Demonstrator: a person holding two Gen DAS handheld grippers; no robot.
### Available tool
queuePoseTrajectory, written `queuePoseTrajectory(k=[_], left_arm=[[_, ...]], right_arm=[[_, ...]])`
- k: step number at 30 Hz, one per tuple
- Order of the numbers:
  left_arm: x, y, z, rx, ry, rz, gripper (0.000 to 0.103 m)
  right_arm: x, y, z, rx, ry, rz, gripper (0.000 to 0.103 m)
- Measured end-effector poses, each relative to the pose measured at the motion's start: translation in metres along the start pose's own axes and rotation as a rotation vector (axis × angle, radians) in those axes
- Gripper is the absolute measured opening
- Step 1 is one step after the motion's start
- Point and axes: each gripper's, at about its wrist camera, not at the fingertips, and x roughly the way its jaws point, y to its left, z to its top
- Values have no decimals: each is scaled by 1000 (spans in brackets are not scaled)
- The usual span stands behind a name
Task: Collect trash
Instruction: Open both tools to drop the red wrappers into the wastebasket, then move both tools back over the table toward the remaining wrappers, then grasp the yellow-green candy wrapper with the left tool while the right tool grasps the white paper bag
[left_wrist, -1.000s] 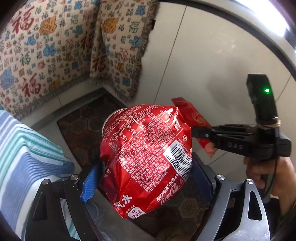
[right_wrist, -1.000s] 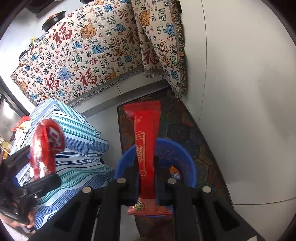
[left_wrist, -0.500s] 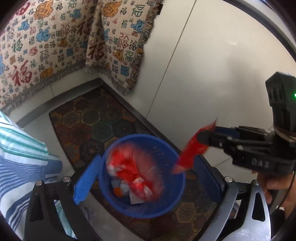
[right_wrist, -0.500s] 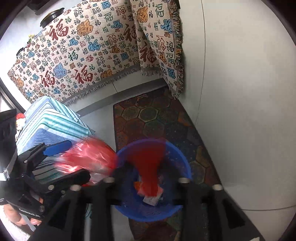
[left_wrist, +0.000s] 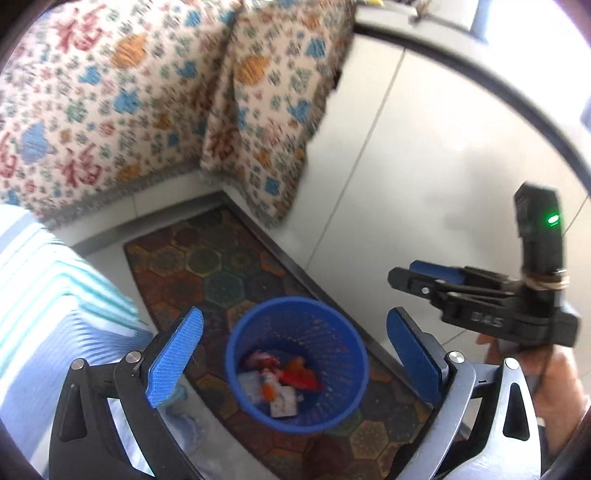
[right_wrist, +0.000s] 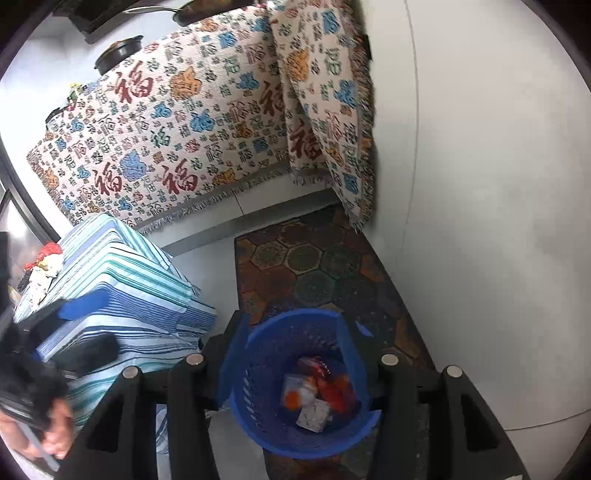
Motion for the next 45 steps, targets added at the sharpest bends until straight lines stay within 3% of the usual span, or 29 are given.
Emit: queuePoseTrajectory(k=[5, 7, 10, 15, 19, 24, 27, 32, 38, 40, 45], left_arm=[[-69, 30, -18, -23, -34, 77, 100], [-100, 50, -39, -30, -20, 148, 101], [-134, 85, -73, -64, 18, 243, 101], [-184, 167, -129, -126, 102, 445, 101], [-212, 229, -154, -188, 112, 540, 101], [-224, 295, -167, -282, 112, 577, 101], [-227, 310, -167, -283, 96, 600, 101], [-226, 318, -165, -289, 83, 590, 101], [-215, 319, -147, -224, 109, 599, 99], [-211, 324, -130, -202, 85, 605, 89], [-198, 344, -95, -244, -4, 546, 88]], right_arm=[[-21, 33, 7, -96, -104, -69, 54], [-31, 55, 8, -134, -162, -70, 60], [-36, 93, 8, -175, -194, -41, 61], [-24, 191, -9, -285, -138, 98, 61], [-7, 282, -44, -425, -54, 223, 61], [20, 381, -90, -629, 35, 273, 61], [41, 417, -97, -659, 71, 273, 61], [68, 438, -93, -629, 90, 262, 62], [70, 437, -93, -617, 91, 275, 62], [69, 436, -94, -621, 89, 271, 63], [72, 438, -92, -619, 90, 272, 63]])
